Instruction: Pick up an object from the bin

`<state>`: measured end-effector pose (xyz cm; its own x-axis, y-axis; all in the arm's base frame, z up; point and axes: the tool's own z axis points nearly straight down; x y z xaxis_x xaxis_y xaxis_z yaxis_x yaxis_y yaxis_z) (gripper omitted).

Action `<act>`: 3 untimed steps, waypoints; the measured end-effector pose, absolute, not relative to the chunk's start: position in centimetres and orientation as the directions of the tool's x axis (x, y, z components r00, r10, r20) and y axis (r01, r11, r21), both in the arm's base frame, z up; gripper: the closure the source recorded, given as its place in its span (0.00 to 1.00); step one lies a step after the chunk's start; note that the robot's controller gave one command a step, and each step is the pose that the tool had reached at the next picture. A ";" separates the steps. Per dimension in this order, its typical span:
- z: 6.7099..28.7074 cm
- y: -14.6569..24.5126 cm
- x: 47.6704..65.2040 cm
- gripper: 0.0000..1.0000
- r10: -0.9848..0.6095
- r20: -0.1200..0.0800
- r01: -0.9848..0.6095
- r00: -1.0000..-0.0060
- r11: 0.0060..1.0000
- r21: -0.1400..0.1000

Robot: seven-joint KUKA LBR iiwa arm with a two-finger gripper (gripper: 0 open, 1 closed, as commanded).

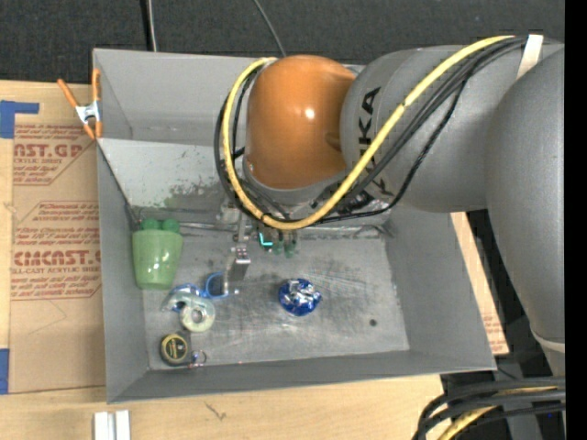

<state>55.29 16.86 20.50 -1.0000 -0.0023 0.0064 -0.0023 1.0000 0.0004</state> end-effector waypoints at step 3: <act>10.2 15.8 52.2 0.00 -0.317 0.000 -0.317 -0.948 0.948 0.001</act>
Offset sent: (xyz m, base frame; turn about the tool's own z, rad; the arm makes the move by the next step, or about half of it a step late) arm -0.0066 0.0033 -0.1350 -0.3055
